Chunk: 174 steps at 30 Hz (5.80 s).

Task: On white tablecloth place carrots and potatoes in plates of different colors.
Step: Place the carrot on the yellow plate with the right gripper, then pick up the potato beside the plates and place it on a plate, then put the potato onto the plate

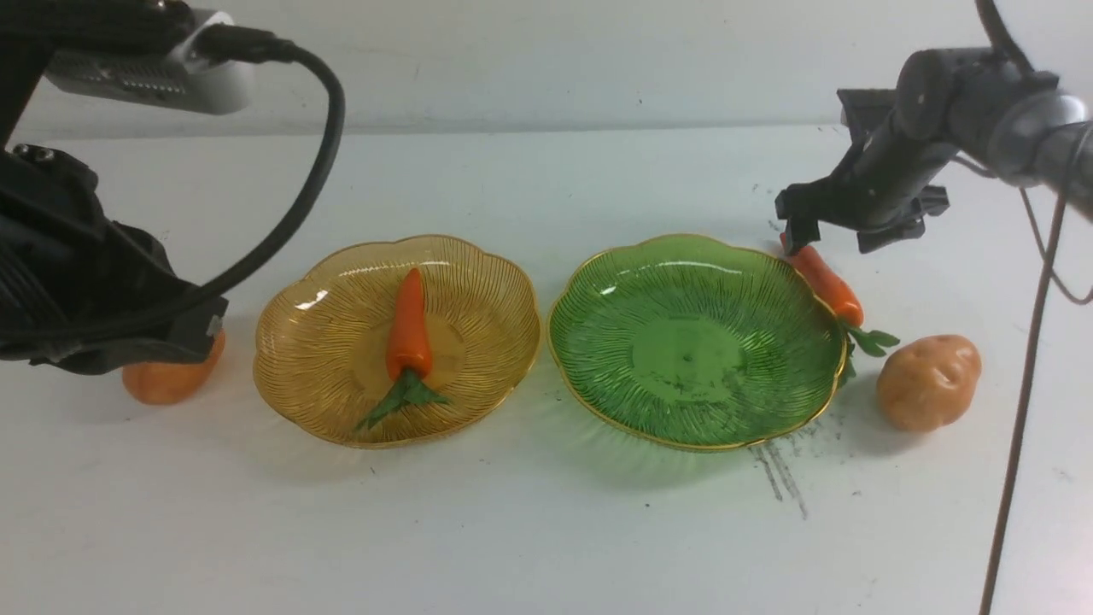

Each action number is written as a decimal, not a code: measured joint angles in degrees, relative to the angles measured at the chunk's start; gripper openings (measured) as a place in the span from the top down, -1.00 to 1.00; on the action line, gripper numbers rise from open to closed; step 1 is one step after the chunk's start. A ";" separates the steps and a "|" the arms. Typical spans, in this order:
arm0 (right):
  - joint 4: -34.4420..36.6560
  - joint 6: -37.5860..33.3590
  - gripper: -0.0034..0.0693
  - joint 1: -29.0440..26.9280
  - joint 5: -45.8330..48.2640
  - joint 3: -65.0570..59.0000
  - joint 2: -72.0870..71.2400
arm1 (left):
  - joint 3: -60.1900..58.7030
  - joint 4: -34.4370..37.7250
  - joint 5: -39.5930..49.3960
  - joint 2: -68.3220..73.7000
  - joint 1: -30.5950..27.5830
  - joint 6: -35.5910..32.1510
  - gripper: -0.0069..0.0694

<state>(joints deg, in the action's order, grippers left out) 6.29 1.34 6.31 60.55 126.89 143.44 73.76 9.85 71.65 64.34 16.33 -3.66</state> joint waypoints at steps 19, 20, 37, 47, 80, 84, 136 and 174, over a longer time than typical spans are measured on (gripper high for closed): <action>-1.53 0.87 0.23 0.07 10.52 14.73 -7.31 | 0.00 -0.45 0.07 -0.12 0.00 0.00 0.83; 0.03 0.87 0.23 0.17 10.65 15.63 -8.54 | 0.00 -0.73 0.07 -0.32 0.00 0.00 0.83; 13.67 -1.93 0.23 25.77 11.65 19.07 -11.35 | 0.00 -14.85 0.65 -10.32 0.00 7.52 0.83; 5.48 0.38 0.07 33.25 -3.50 18.34 -0.20 | 0.00 -15.53 1.20 -10.66 0.00 7.69 0.83; -7.36 -1.34 0.95 7.93 10.42 -44.98 -60.67 | 6.15 4.65 -8.59 24.96 -25.41 -14.47 0.75; -4.18 -2.98 0.95 7.34 6.39 -52.36 -66.20 | 7.62 6.21 -12.48 29.49 -25.39 -24.53 0.54; -7.13 -2.20 0.95 7.23 2.34 -56.24 -69.79 | 23.51 12.57 -26.56 40.72 1.63 -12.83 -0.32; 6.05 1.25 -0.54 -8.88 -16.82 -56.24 -44.14 | 31.54 -11.39 -8.85 29.93 17.36 -3.30 0.83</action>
<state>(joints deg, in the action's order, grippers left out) 12.33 2.59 -2.57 43.72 70.65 99.31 105.30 -1.54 62.80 94.27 33.69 -6.96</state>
